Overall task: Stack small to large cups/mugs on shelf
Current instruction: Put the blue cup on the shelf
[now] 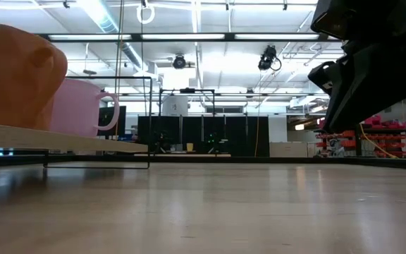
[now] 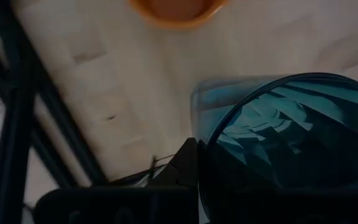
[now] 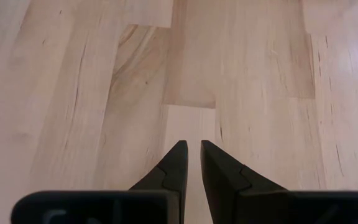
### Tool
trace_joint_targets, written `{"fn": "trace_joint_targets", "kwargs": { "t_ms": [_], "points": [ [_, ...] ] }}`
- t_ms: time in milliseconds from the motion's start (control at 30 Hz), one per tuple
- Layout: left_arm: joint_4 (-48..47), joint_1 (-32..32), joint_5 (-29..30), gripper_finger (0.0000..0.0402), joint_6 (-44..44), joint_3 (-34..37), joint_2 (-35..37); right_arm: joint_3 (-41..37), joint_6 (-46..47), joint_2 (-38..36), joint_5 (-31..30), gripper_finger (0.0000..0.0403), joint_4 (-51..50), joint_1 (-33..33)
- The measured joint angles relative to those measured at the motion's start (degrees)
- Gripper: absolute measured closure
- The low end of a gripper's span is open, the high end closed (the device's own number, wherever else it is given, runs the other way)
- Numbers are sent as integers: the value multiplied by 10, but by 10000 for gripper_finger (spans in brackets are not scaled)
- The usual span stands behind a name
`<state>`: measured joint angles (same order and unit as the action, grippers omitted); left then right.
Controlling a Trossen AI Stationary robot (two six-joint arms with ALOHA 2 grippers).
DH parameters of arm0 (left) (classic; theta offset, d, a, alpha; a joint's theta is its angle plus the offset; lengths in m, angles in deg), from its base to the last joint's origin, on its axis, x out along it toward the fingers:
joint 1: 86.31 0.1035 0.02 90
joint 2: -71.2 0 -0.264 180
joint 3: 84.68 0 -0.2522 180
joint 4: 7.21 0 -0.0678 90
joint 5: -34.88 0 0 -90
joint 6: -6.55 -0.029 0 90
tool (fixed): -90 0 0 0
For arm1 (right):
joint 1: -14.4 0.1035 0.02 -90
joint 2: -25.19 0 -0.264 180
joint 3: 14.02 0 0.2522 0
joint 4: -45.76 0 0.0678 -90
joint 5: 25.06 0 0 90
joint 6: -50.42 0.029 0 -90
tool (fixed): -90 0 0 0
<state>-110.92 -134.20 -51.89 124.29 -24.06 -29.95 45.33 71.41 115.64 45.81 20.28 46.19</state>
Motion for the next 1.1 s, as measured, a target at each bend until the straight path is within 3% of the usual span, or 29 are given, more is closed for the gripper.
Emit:
{"fn": "trace_joint_targets", "kwargs": {
  "t_ms": [367,1100],
  "points": [
    [0,-20,-4,390,49,74,25,0,-1,0,-1,352,0,0],
    [22,-28,17,390,41,66,24,0,-1,0,-3,352,0,0]
  ]
}}
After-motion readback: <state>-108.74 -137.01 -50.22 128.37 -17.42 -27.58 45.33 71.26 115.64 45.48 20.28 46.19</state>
